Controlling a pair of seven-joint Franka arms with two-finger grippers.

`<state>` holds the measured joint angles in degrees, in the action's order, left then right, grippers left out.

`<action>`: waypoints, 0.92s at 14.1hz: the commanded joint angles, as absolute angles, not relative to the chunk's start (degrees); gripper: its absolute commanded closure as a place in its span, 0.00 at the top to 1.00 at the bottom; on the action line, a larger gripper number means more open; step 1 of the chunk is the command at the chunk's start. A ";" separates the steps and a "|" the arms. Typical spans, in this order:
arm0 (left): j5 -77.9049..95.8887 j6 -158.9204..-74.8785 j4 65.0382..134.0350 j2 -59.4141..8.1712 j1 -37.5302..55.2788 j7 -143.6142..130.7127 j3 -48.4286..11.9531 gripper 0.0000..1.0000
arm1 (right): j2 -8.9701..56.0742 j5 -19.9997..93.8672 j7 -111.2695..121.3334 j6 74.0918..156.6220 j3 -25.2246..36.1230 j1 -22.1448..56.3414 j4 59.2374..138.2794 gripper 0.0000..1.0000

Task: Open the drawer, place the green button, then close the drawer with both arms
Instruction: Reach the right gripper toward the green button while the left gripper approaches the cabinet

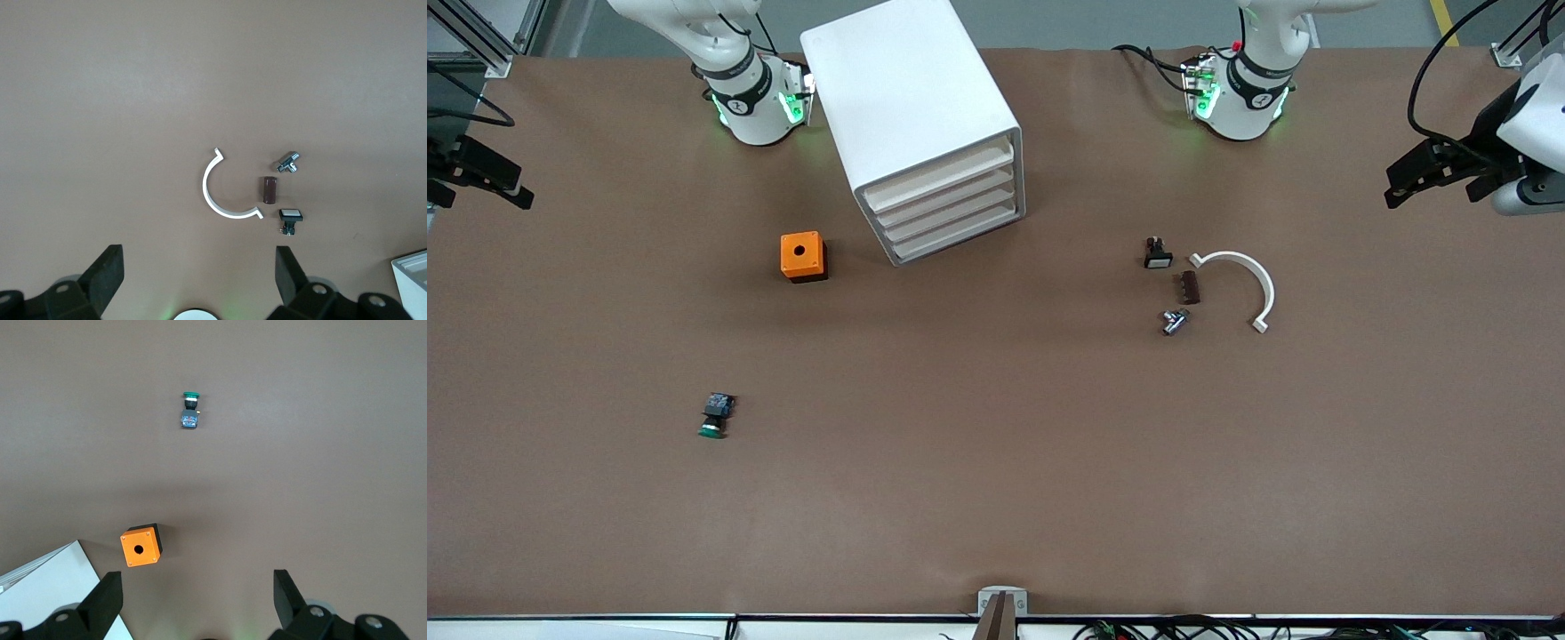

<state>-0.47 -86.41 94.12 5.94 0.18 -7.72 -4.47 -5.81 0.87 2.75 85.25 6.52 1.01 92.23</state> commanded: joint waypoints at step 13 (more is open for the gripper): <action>-0.88 -87.79 91.23 -3.42 0.62 -6.15 -4.57 1.00 | -5.89 0.35 2.64 85.35 6.15 0.18 91.68 1.00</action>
<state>-0.73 -87.27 93.68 -0.28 0.31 -7.70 -4.53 -5.80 0.86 2.76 85.34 6.55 1.00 92.23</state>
